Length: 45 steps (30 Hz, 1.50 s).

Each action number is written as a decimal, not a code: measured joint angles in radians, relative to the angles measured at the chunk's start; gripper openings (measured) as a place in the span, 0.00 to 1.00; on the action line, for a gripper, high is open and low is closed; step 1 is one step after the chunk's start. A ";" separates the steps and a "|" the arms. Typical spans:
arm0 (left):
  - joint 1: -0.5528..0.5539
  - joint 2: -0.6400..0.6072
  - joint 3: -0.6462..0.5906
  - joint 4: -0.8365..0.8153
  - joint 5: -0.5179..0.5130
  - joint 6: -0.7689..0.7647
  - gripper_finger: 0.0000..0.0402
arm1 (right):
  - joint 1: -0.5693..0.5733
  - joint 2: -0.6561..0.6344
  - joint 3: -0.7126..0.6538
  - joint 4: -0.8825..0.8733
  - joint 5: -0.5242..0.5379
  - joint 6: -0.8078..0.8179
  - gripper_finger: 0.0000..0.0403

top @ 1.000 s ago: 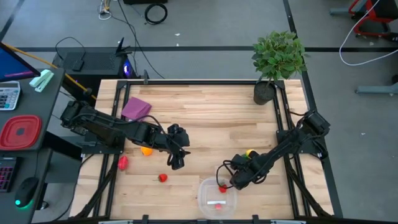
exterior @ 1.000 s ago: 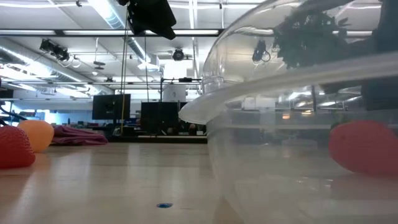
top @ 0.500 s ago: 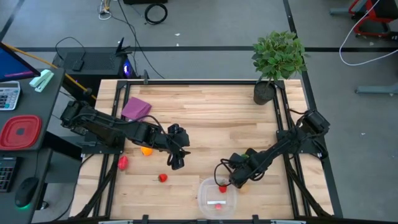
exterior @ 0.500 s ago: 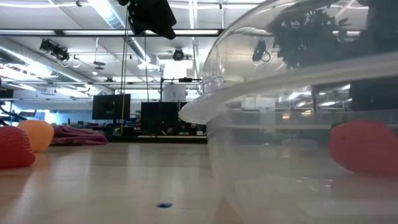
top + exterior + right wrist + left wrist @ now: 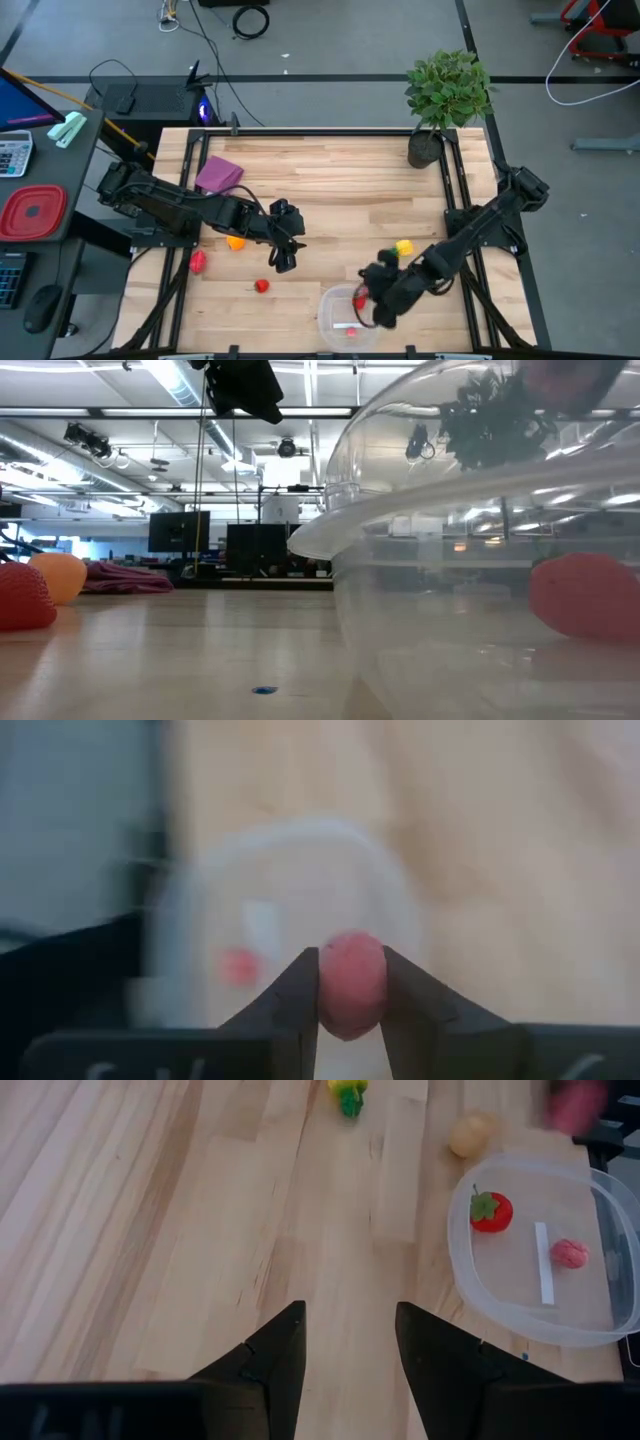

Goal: Pick and placing Produce into tupperware
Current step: Put the peach into the transparent bin

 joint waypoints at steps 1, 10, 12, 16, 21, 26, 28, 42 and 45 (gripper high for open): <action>0.000 0.000 0.000 0.000 0.000 0.000 0.40 | 0.008 0.001 -0.001 0.064 -0.020 -0.036 0.22; 0.000 0.000 0.000 0.005 0.000 -0.003 0.40 | 0.048 0.160 -0.004 0.180 -0.086 -0.045 0.22; 0.000 0.000 0.000 0.007 0.000 -0.003 0.40 | 0.048 0.198 -0.004 0.200 -0.110 -0.045 0.22; 0.000 0.000 0.000 0.009 0.000 -0.003 0.40 | 0.047 0.239 -0.003 0.295 -0.153 -0.051 0.22; 0.000 0.000 0.000 0.012 0.000 -0.003 0.40 | 0.047 0.274 -0.003 0.303 -0.181 -0.041 0.23; 0.000 0.000 0.000 0.020 0.000 -0.010 0.40 | 0.047 0.313 -0.003 0.309 -0.183 -0.010 0.23; 0.000 0.000 0.000 0.024 0.000 -0.010 0.40 | 0.045 0.325 -0.003 0.309 -0.186 -0.011 0.24; 0.000 0.000 0.000 0.028 0.000 -0.009 0.40 | 0.017 0.312 -0.001 0.311 -0.201 -0.063 0.40; 0.000 0.000 0.000 0.028 0.000 -0.008 0.40 | 0.012 0.312 -0.001 0.311 -0.201 -0.063 0.41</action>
